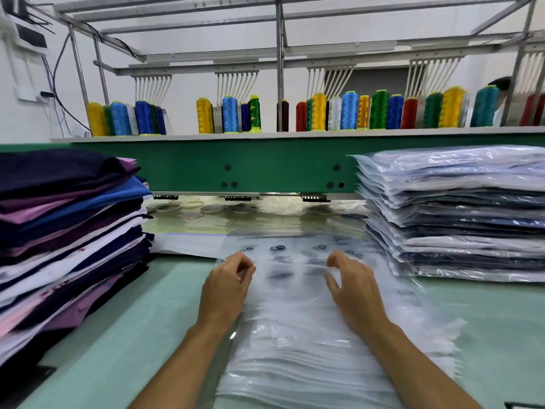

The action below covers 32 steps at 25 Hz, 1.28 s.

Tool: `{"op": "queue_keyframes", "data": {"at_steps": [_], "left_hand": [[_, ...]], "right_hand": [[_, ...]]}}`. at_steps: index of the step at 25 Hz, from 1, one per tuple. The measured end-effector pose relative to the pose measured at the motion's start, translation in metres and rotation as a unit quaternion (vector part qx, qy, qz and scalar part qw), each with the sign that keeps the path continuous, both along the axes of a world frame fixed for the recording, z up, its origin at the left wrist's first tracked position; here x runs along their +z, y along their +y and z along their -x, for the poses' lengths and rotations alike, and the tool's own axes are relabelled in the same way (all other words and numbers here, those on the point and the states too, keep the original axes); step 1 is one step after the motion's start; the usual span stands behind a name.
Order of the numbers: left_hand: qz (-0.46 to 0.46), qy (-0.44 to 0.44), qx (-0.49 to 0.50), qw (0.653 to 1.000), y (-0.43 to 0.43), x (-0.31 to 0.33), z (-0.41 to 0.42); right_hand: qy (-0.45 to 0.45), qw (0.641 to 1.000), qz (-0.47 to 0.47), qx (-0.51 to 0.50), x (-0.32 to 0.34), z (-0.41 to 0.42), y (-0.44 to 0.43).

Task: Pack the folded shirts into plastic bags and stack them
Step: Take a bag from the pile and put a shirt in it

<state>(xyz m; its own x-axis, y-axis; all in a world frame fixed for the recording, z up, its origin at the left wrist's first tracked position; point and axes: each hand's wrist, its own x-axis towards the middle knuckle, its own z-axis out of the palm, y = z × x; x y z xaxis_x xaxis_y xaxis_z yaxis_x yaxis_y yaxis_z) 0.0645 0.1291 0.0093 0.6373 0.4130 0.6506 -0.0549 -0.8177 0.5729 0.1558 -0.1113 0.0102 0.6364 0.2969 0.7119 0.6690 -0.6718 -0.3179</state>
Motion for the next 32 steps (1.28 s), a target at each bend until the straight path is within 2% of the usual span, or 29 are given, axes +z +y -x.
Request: {"op": "queue_keyframes", "data": {"at_steps": [4, 6, 8, 10, 12, 16, 21, 24, 26, 28, 30, 32], "left_hand": [[-0.068, -0.052, 0.035, 0.996, 0.003, 0.005, 0.002], [-0.110, -0.042, 0.034, 0.992, 0.007, 0.004, 0.001], [-0.121, 0.038, 0.019, 0.992, 0.008, 0.003, -0.001], [-0.141, 0.163, 0.008, 0.976, 0.009, -0.002, -0.001], [-0.145, 0.222, -0.002, 0.964, 0.009, -0.005, 0.001], [-0.115, 0.186, -0.017, 0.976, 0.006, -0.005, 0.002], [-0.154, 0.127, 0.027, 0.979, -0.004, 0.003, 0.004], [-0.151, 0.149, 0.048, 0.976, 0.000, 0.007, 0.007], [-0.174, 0.175, 0.023, 0.969, 0.003, 0.005, 0.008], [-0.188, 0.152, -0.029, 0.970, 0.003, 0.003, 0.007], [-0.139, 0.118, -0.062, 0.981, 0.001, 0.004, 0.005], [-0.065, 0.121, -0.062, 0.989, 0.001, 0.003, 0.003]], "right_hand": [[-0.113, 0.992, 0.033, 0.041, 0.001, 0.003, 0.003], [-0.120, 0.990, 0.065, 0.041, 0.000, 0.003, 0.004], [-0.050, 0.995, 0.085, 0.007, -0.003, -0.001, 0.005], [0.024, 0.992, 0.116, -0.030, -0.008, -0.005, 0.005], [0.047, 0.992, 0.113, -0.043, -0.009, -0.006, 0.004], [0.018, 0.992, 0.093, -0.080, -0.007, -0.003, 0.005], [-0.021, 0.990, 0.047, -0.133, -0.002, 0.002, 0.006], [-0.018, 0.990, 0.034, -0.136, -0.005, 0.000, 0.003], [-0.030, 0.993, 0.033, -0.113, -0.006, 0.000, 0.002], [-0.046, 0.997, 0.033, -0.058, -0.005, 0.003, 0.002], [-0.060, 0.998, 0.030, -0.016, -0.003, 0.006, 0.003], [-0.037, 0.999, 0.032, 0.010, -0.002, 0.008, 0.003]]}}
